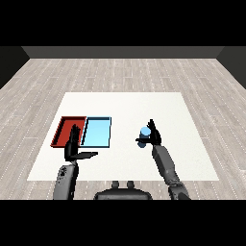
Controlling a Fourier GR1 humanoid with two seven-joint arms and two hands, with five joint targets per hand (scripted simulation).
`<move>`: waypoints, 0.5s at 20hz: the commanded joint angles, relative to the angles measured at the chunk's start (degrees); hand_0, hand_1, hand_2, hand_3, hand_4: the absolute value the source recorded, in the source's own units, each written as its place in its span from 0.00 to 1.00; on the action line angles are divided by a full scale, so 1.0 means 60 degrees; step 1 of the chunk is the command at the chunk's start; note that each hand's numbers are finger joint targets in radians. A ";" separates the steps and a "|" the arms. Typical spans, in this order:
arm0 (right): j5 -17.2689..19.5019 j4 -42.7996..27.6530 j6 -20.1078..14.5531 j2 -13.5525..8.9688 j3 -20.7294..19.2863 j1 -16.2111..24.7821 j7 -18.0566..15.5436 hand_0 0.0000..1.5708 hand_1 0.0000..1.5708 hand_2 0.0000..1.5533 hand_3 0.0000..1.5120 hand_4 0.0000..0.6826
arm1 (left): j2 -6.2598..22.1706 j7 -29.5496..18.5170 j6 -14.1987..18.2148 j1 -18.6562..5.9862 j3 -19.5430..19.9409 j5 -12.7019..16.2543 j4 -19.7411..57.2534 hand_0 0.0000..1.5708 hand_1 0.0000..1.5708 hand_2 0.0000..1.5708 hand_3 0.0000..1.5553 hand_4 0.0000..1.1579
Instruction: Pick the blue can and put it in the blue box
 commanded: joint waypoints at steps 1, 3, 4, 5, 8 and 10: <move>0.0145 0.0766 -0.0080 0.0044 -0.0094 -0.0080 -0.0914 0.00 0.00 0.32 0.00 0.00 | -0.0139 -0.0301 -0.0082 0.0599 -0.0165 -0.0028 -0.0245 0.00 0.00 0.00 0.00 0.00; 0.0414 0.0560 -0.0722 -0.0045 -0.0029 0.0216 -0.0610 0.68 0.68 0.79 0.78 0.00 | 0.0168 -0.0275 -0.0454 0.0071 0.0277 0.0474 0.0047 0.00 0.00 0.00 0.00 0.00; 0.0228 0.0155 -0.1528 0.0143 0.0509 0.0179 0.0205 0.88 0.88 0.90 0.92 0.61 | 0.0109 0.0177 -0.0174 -0.0646 0.0198 0.0246 0.0410 0.00 0.00 0.00 0.00 0.00; 0.0363 -0.0456 -0.1312 0.0021 0.0252 0.0262 0.0641 0.93 0.93 0.93 0.94 0.69 | 0.0122 -0.0224 -0.0421 -0.0210 0.0235 0.0423 0.0254 0.00 0.00 0.00 0.00 0.00; 0.0584 -0.0393 -0.1661 0.0100 0.0340 0.0399 0.0510 0.94 0.94 0.94 0.95 0.81 | 0.0092 0.0236 -0.0088 -0.0561 0.0251 0.0252 0.0185 0.00 0.00 0.00 0.00 0.00; 0.0551 0.0224 -0.1465 -0.0140 0.0140 -0.0190 0.0424 0.93 0.93 0.94 0.95 0.79 | -0.0182 -0.0360 0.0086 0.0320 -0.0203 -0.0263 -0.0105 0.00 0.00 0.00 0.00 0.00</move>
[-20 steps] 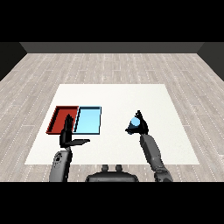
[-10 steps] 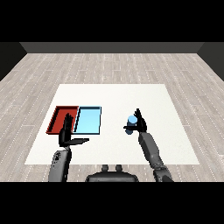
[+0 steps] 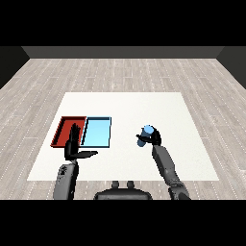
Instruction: Pick the blue can and put it in the blue box
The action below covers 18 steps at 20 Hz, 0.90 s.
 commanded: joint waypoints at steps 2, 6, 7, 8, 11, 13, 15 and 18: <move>0.0078 -0.0561 -0.0061 -0.0109 0.0091 0.0306 -0.0029 0.93 0.93 0.93 0.94 0.77 | -0.0139 0.0194 -0.0025 0.0632 -0.0358 -0.0137 -0.0769 0.00 0.00 0.00 0.00 0.00; -0.0024 -0.0273 -0.0849 0.0198 0.0950 -0.0148 -0.0741 0.93 0.93 0.94 0.88 0.66 | -0.0398 -0.0679 0.0177 0.0458 -0.0620 -0.0631 0.0312 0.00 0.00 0.00 0.00 0.00; 0.0458 -0.1936 -0.0407 0.0027 0.0863 0.0958 0.0062 0.93 0.93 0.95 0.89 0.66 | 0.0008 0.0156 0.0003 -0.0049 -0.0119 -0.0151 -0.0064 0.00 0.00 0.00 0.00 0.00; 0.0580 -0.0572 -0.0727 0.0083 0.0526 -0.0267 -0.0514 0.93 0.93 0.95 0.90 0.69 | 0.0243 0.0010 -0.0169 -0.0317 0.0094 -0.0073 0.0207 0.00 0.00 0.00 0.00 0.00; 0.0828 -0.0470 -0.0778 0.0050 0.0641 -0.0362 -0.1003 0.92 0.92 0.95 0.90 0.73 | -0.0438 0.0338 0.0414 0.0355 -0.0751 -0.0558 -0.0600 0.00 0.00 0.00 0.00 0.00; 0.0844 -0.1526 -0.0813 -0.0082 0.0959 -0.0120 -0.0236 0.93 0.93 0.95 0.91 0.75 | 0.0074 0.0279 -0.0344 0.0154 -0.0214 0.0046 -0.0006 0.00 0.00 0.00 0.00 0.00; 0.0451 -0.1022 -0.1228 0.0201 0.1296 -0.0530 -0.0731 0.92 0.92 0.95 0.89 0.76 | -0.0204 -0.0889 -0.0226 0.0089 -0.0369 -0.0317 0.1148 0.00 0.00 0.00 0.00 0.00; 0.0187 -0.1800 -0.1117 0.0204 0.1715 -0.0430 -0.0272 0.93 0.93 0.96 0.92 0.77 | -0.0112 -0.0010 -0.0368 -0.0236 -0.0610 -0.0326 0.0703 0.00 0.00 0.00 0.00 0.00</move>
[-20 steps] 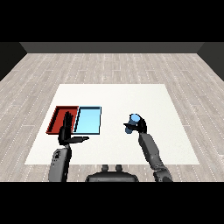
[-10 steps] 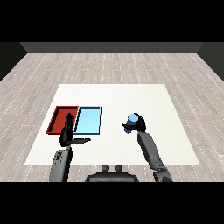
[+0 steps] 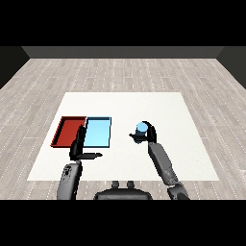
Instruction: Pick the blue can and put it in the blue box
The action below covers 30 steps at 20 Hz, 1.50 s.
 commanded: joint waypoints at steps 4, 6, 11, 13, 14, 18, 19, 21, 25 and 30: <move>0.0128 -0.1688 0.0006 0.0004 0.0350 0.0073 0.0754 0.92 0.92 0.95 0.90 0.78 | -0.0308 0.0370 0.0701 -0.0672 -0.0883 -0.0185 0.0405 0.00 0.00 0.00 0.00 0.00; 0.0263 -0.1915 -0.0010 -0.0001 0.0589 0.0155 0.0920 0.92 0.92 0.95 0.89 0.81 | -0.0312 0.0641 0.0613 -0.0615 -0.1161 0.0160 0.0137 0.00 0.00 0.00 0.00 0.00; 0.0428 -0.3559 0.0485 -0.0158 0.0865 0.1642 0.1178 0.92 0.92 0.95 0.89 0.81 | -0.0316 0.0640 0.0646 -0.0662 -0.1194 0.0053 0.0114 0.00 0.00 0.00 0.00 0.00; 0.0293 -0.3775 0.0667 -0.0316 0.0599 0.1354 0.1626 0.92 0.92 0.95 0.89 0.81 | -0.0316 0.0167 0.0537 -0.0477 -0.1383 0.0287 0.0391 0.00 0.00 0.00 0.00 0.00; 0.0462 -0.3171 0.0259 0.0031 0.0465 0.0743 0.1659 0.92 0.92 0.95 0.89 0.81 | -0.0316 0.0136 0.0633 -0.0595 -0.1474 0.0414 0.0680 0.00 0.00 0.00 0.00 0.00; 0.0516 -0.2308 0.0391 0.0032 0.0522 0.0474 0.0713 0.93 0.93 0.94 0.91 0.83 | -0.0317 0.0889 0.1134 -0.1012 -0.2028 0.0468 0.0189 0.00 0.00 0.00 0.00 0.00; 0.0466 -0.3157 0.0174 0.0033 0.0753 0.0629 0.1453 0.93 0.93 0.94 0.91 0.83 | -0.0317 0.1336 0.0944 -0.1734 -0.1628 0.0625 0.0560 0.00 0.00 0.00 0.00 0.00; 0.0521 -0.3006 0.0582 0.0035 0.0617 0.0702 0.1121 0.94 0.94 0.94 0.91 0.83 | -0.0317 0.0604 0.1413 -0.0670 -0.2799 0.0975 0.0229 0.00 0.00 0.00 0.00 0.00; 0.0543 -0.2750 0.0595 -0.0002 0.0309 0.0115 0.1333 0.92 0.92 0.95 0.92 0.81 | -0.0317 0.0373 0.1249 -0.1699 -0.2336 0.1025 0.1312 0.00 0.00 0.00 0.00 0.00; 0.0242 -0.2455 0.0880 -0.0111 0.0399 -0.0244 0.1162 0.92 0.92 0.95 0.92 0.84 | -0.0317 0.0271 0.1129 -0.1943 -0.2675 0.0905 0.1609 0.00 0.00 0.00 0.00 0.00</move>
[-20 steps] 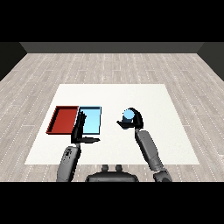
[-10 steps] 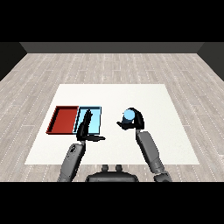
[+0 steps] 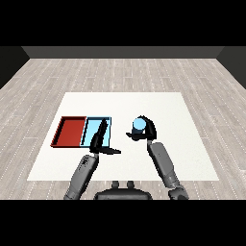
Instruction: Pick the blue can and put it in the blue box
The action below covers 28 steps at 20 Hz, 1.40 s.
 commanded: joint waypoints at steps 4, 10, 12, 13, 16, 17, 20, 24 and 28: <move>-0.0633 0.0837 -0.0226 0.0054 0.0598 -0.0420 -0.0593 0.93 0.93 0.95 0.91 0.81 | -0.0001 0.0151 0.0717 -0.0899 -0.0594 0.0371 0.0747 0.00 0.00 0.00 0.00 0.00; -0.0528 -0.0441 -0.0303 0.0055 0.0589 -0.0448 0.0449 0.91 0.91 0.94 0.90 0.81 | -0.0001 0.0810 0.1658 -0.0755 -0.1607 0.0390 0.0375 0.00 0.00 0.00 0.00 0.00; -0.0722 0.0013 -0.0569 0.0056 0.0814 -0.0811 0.0421 0.91 0.91 0.94 0.91 0.82 | -0.0001 0.0124 0.1667 -0.1419 -0.1551 0.1032 0.1511 0.00 0.00 0.00 0.00 0.00; -0.0774 -0.0464 -0.1075 0.0056 0.1736 0.0199 0.0024 0.90 0.90 0.94 0.90 0.81 | -0.0001 -0.0284 0.2298 -0.1231 -0.2378 0.1190 0.1804 0.00 0.00 0.00 0.00 0.00; -0.0708 -0.0707 -0.0159 0.0056 0.0779 -0.0133 0.0417 0.92 0.92 0.95 0.91 0.82 | -0.0001 -0.0431 0.2030 -0.1699 -0.1946 0.1469 0.2296 0.00 0.00 0.00 0.00 0.00; -0.1137 -0.0356 -0.0901 0.0056 0.1489 -0.0621 0.0204 0.92 0.92 0.95 0.91 0.82 | -0.0001 -0.0101 0.1226 -0.1700 -0.1339 0.1389 0.2156 0.00 0.00 0.00 0.00 0.00; -0.1438 0.1284 -0.1043 0.0056 0.1687 -0.1046 -0.0909 0.91 0.91 0.94 0.90 0.81 | -0.0001 -0.0695 0.1999 -0.2399 -0.2181 0.2139 0.3187 0.00 0.00 0.00 0.00 0.00; -0.1117 -0.0197 -0.0370 -0.0099 0.1370 -0.0435 0.0051 0.91 0.91 0.94 0.91 0.81 | -0.0001 -0.0421 0.2429 -0.2832 -0.2484 0.2610 0.3307 0.00 0.00 0.00 0.00 0.00; -0.1600 0.0438 -0.1841 0.0055 0.2791 -0.0767 -0.0506 0.91 0.91 0.94 0.91 0.82 | -0.0001 -0.0776 0.2610 -0.1940 -0.2990 0.2524 0.2813 0.00 0.00 0.00 0.00 0.00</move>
